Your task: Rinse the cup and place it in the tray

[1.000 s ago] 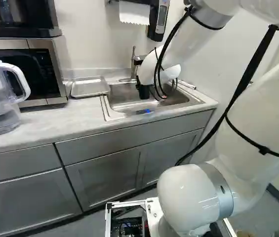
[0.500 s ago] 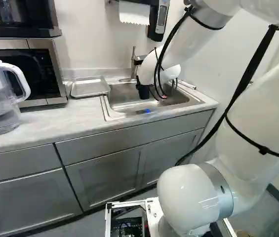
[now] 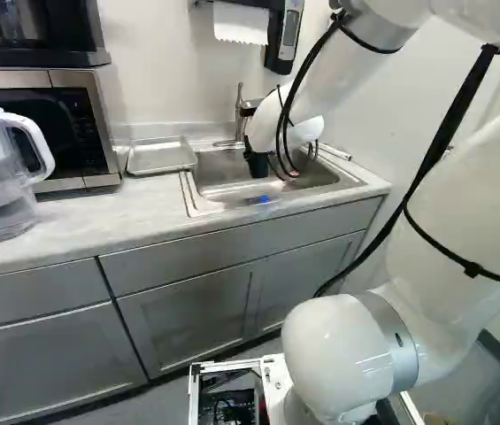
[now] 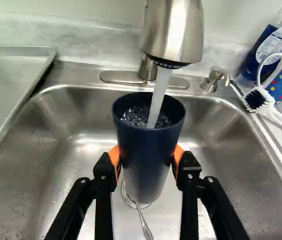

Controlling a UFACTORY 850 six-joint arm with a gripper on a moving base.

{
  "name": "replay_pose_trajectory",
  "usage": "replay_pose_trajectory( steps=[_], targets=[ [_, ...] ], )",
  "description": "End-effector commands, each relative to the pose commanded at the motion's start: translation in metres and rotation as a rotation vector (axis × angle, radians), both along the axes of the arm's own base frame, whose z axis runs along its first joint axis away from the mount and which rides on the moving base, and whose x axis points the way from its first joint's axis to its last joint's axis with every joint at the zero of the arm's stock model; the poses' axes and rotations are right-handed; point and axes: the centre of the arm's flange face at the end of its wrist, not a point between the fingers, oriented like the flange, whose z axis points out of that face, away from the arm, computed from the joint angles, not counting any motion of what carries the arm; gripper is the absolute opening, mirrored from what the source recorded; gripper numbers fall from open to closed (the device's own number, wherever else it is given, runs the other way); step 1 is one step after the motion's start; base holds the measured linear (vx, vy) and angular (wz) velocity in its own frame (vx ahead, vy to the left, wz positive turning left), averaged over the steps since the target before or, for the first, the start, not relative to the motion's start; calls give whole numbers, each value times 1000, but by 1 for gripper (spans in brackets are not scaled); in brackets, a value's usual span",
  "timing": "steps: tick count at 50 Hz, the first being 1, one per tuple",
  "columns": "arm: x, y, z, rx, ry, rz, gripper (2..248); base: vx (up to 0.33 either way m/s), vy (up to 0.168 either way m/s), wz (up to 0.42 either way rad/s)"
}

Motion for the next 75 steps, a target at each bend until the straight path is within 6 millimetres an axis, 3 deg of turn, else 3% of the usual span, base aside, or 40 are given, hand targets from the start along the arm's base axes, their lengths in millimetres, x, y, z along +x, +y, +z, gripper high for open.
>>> replay_pose_trajectory(
  steps=[44, 75],
  targets=[
    [0, 1, 1, 0, -3, 2, 121, 0, 0, 0],
    [-8, 42, 33, 8, -72, 95, 121, 0, 0, 0]
  ],
)
